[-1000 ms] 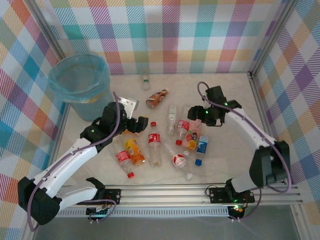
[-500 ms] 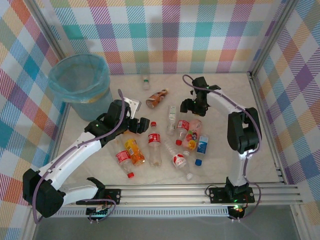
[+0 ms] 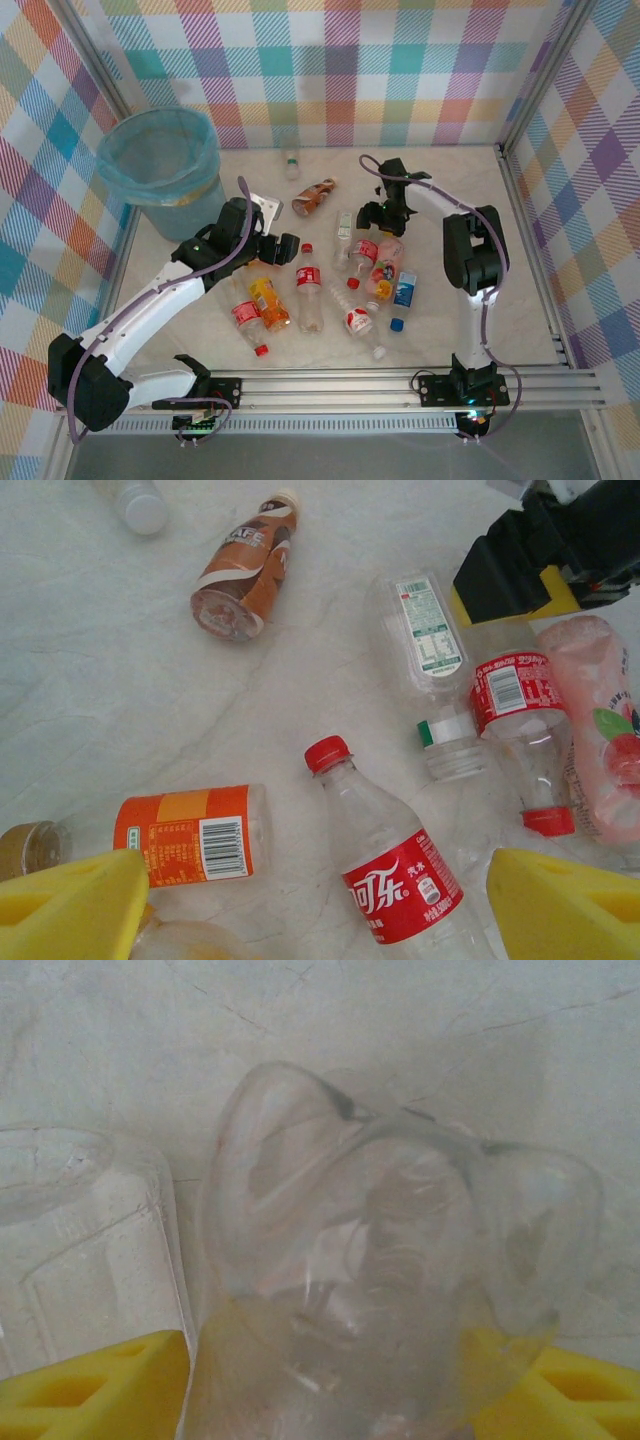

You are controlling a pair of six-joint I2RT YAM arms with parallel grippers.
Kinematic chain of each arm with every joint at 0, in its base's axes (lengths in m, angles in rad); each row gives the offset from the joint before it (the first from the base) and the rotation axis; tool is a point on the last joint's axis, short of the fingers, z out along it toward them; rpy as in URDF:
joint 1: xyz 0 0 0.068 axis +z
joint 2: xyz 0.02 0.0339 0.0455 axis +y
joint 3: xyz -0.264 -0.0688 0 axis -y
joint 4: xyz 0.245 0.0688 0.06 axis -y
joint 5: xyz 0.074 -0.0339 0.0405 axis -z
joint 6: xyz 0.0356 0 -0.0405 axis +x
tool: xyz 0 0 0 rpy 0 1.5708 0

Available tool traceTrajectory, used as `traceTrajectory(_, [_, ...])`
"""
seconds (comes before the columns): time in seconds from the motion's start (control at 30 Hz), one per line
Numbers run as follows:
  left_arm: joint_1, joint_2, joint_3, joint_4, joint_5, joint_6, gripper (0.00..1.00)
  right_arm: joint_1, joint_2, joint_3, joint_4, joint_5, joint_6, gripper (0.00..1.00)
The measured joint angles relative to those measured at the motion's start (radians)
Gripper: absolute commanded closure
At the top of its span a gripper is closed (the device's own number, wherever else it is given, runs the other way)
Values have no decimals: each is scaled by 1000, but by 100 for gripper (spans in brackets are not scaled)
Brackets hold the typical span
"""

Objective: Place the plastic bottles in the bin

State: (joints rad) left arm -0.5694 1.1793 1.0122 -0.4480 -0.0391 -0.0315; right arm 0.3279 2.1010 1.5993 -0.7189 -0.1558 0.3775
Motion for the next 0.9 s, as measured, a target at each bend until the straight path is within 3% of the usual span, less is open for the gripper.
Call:
traceTrajectory(0.27, [0, 4, 39, -18, -6, 2, 12, -2, 8, 2, 27, -31, 7, 44])
traceTrajectory(0.47, [0, 5, 126, -71, -5, -11, 12, -6, -20, 4, 38, -34, 2, 46])
traceTrajectory(0.9, [0, 85, 519, -216, 72, -156, 11, -8, -364, -8, 98, -41, -63, 49])
